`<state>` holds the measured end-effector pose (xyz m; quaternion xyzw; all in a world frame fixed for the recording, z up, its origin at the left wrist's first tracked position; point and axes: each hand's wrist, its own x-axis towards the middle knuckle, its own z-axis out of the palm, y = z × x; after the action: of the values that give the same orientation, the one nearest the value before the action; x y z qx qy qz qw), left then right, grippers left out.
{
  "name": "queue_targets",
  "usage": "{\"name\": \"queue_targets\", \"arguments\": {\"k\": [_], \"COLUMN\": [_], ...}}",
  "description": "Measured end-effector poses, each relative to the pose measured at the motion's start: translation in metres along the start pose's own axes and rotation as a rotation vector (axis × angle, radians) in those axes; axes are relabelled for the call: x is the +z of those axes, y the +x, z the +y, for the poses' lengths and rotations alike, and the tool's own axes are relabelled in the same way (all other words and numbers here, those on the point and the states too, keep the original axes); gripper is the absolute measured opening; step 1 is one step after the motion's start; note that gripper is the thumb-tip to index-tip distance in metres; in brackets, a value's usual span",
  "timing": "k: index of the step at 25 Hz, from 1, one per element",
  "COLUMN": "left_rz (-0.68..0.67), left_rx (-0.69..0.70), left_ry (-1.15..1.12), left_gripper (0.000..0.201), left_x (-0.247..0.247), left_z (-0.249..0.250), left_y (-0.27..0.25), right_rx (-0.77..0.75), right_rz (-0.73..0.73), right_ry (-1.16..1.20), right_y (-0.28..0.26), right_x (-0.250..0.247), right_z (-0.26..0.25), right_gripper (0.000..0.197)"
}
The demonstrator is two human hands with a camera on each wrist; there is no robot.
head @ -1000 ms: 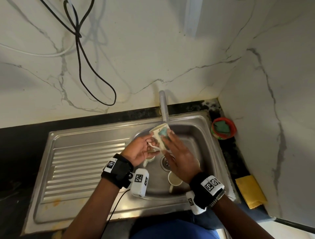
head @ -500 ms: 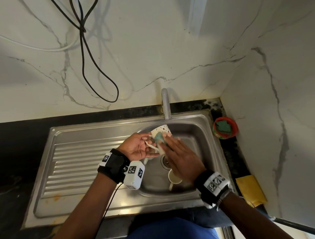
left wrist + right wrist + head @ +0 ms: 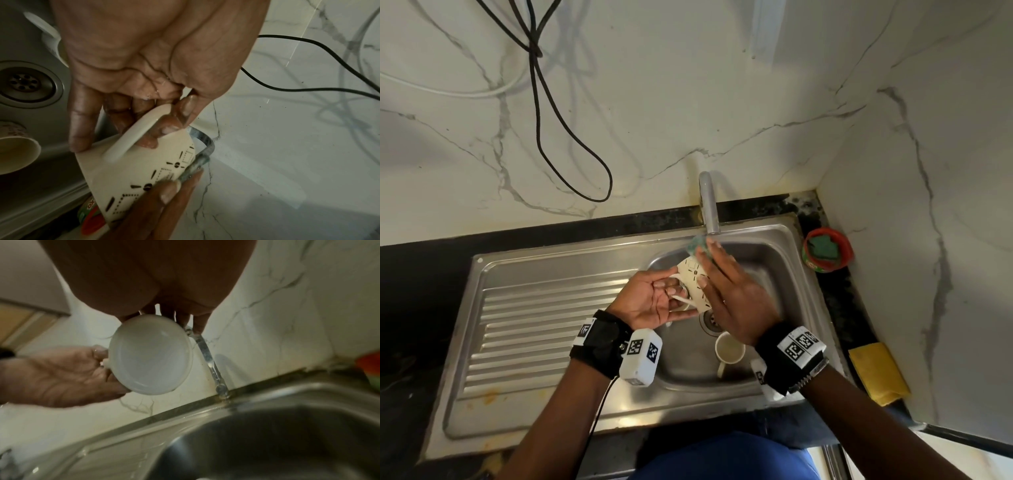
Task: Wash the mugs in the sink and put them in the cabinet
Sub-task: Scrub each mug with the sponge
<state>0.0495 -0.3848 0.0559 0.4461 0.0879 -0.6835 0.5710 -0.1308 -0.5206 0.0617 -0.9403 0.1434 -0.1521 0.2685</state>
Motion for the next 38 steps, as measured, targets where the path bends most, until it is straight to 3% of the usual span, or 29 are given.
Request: {"name": "queue_targets", "arguments": {"k": [2,4,6,7,8,11,14,17,19,22,27,30,34,38], "left_rz": [0.019,0.044,0.040,0.027,0.036,0.062,0.105,0.107,0.098,0.123,0.197,0.257,0.344,0.271], "left_rx": [0.026,0.064,0.086,0.091,0.103,0.186,0.239,0.255,0.252,0.329,0.524,0.651,0.854,1.046], "left_ry": [-0.040,-0.068,-0.088,-0.108,-0.117,-0.134,-0.071,0.034,0.150,0.226,0.210,0.243,0.597,0.803], "left_gripper": [0.037,0.047,0.032,0.027,0.030,0.044,0.043,0.026,0.022,0.040,0.058,0.034,0.033,0.015], "left_x": [-0.004,-0.007,-0.005,-0.004,-0.002,0.002,0.013,0.014,0.008,0.004,0.008,0.006,0.005,0.014], "left_z": [0.000,0.003,0.002,0.002,0.001,-0.002,-0.009,-0.017,-0.017,-0.023,-0.030,-0.034,-0.034,-0.022], "left_y": [-0.001,-0.004,-0.004,-0.003,-0.003,-0.002,-0.006,-0.010,-0.011,-0.009,0.001,0.002,-0.003,-0.013], "right_rx": [0.123,-0.020,-0.206,-0.186,-0.097,0.247,0.402,0.276,0.145,0.012,0.273,0.095,0.273,0.137], "right_rz": [0.017,0.006,-0.016,-0.010,-0.007,0.036,0.074,0.058,0.007,0.011,0.074,0.073,0.058,0.084], "right_ry": [0.115,0.038,-0.126,-0.144,-0.092,0.355,0.612,0.404,0.300,0.292,0.437,0.356,0.542,0.405], "right_y": [-0.010,-0.030,-0.027,-0.015,-0.003,0.010,-0.006,-0.007,-0.002,0.001,0.002,0.003,0.009,0.007], "right_x": [-0.001,0.001,0.004,0.004,0.004,0.002,0.007,0.007,0.000,-0.006,-0.009,-0.012,-0.026,-0.036], "right_z": [-0.007,-0.018,-0.018,-0.018,-0.018,-0.014,-0.024,-0.013,0.001,0.010,-0.021,-0.037,-0.040,-0.033], "right_gripper": [0.059,0.058,0.056,0.056,0.057,0.067,0.084,0.092,0.087,0.073,0.082,0.086,0.077,0.069]}}
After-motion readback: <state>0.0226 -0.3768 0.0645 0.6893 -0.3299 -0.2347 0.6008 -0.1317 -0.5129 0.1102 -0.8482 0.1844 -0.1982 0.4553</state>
